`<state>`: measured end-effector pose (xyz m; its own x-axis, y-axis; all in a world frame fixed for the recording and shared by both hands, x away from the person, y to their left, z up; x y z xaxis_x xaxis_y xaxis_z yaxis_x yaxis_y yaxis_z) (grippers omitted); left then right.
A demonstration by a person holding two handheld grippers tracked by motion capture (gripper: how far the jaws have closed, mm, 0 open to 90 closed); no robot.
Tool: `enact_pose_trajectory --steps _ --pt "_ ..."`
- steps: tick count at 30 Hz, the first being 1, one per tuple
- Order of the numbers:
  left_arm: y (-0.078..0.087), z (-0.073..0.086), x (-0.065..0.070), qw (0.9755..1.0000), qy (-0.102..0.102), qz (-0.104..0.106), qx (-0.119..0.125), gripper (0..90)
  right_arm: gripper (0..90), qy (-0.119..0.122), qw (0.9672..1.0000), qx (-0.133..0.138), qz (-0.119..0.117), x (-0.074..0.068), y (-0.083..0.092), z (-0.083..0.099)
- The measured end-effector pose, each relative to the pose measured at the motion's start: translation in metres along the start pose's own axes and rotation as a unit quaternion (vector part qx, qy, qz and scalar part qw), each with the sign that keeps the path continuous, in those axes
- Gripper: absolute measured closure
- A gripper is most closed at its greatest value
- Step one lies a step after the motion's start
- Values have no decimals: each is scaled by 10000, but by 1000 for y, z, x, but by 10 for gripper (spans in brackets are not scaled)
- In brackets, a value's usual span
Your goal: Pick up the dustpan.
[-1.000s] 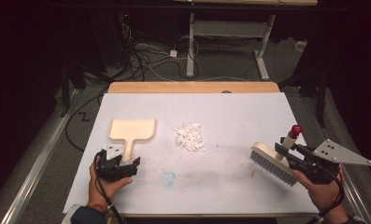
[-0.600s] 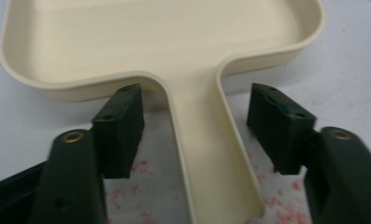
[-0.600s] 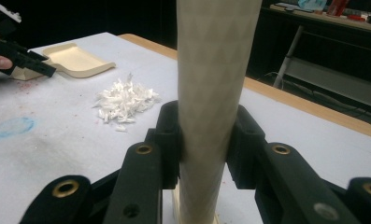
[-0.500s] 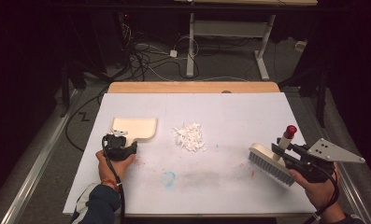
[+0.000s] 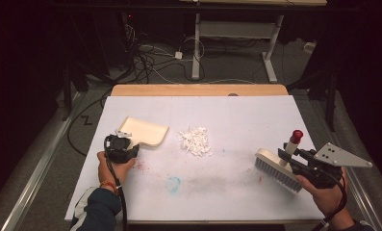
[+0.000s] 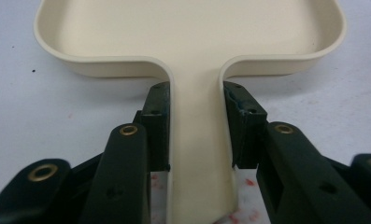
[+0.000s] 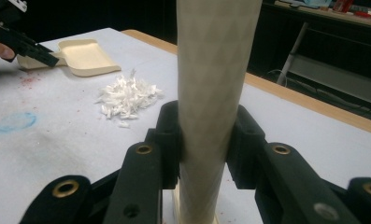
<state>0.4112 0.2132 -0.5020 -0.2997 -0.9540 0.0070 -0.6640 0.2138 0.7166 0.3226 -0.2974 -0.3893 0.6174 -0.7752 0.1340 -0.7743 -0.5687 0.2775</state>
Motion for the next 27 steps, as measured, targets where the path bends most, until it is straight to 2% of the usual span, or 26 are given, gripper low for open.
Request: enact_pose_trajectory --steps 4,6,11,18,21,22,23,24,27 --pt "11 -4 0 9996 -274 -42 -31 640 705 -2 10000 -9 -6 0 0 1" --pt "16 -5 2 9993 -358 31 -61 640 706 1 10000 -9 2 0 0 1" --pt "30 1 7 9971 -728 127 -194 640 705 -17 10000 13 28 2 1 1" --pt "45 9 11 9947 -963 268 -229 639 705 -27 10000 43 37 3 1 1" --pt "54 11 18 9919 -1181 394 -232 639 705 -25 10000 56 33 4 1 1" --pt "57 13 20 9902 -1298 454 -231 639 705 -26 10000 63 36 4 1 1" --pt "57 13 20 9902 -1298 454 -231 639 705 -37 10000 51 32 4 1 1" --pt "59 16 24 9886 -1367 574 -267 639 705 -35 10000 47 29 4 1 1" --pt "64 21 26 9874 -1433 596 -306 639 705 -53 10000 48 19 4 0 2"
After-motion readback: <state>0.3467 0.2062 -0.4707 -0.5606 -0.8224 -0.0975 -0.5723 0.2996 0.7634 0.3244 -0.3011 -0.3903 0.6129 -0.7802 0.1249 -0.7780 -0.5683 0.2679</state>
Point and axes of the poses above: each handheld gripper's, and its own axes: y roughly backward along the jaws, z roughly out of its underside, x roughly to its right, the point moved 4 cm from there along -y, roughly forward along the jaws, and after that the axes turned 4 degrees about x, right-handed, at the moved point
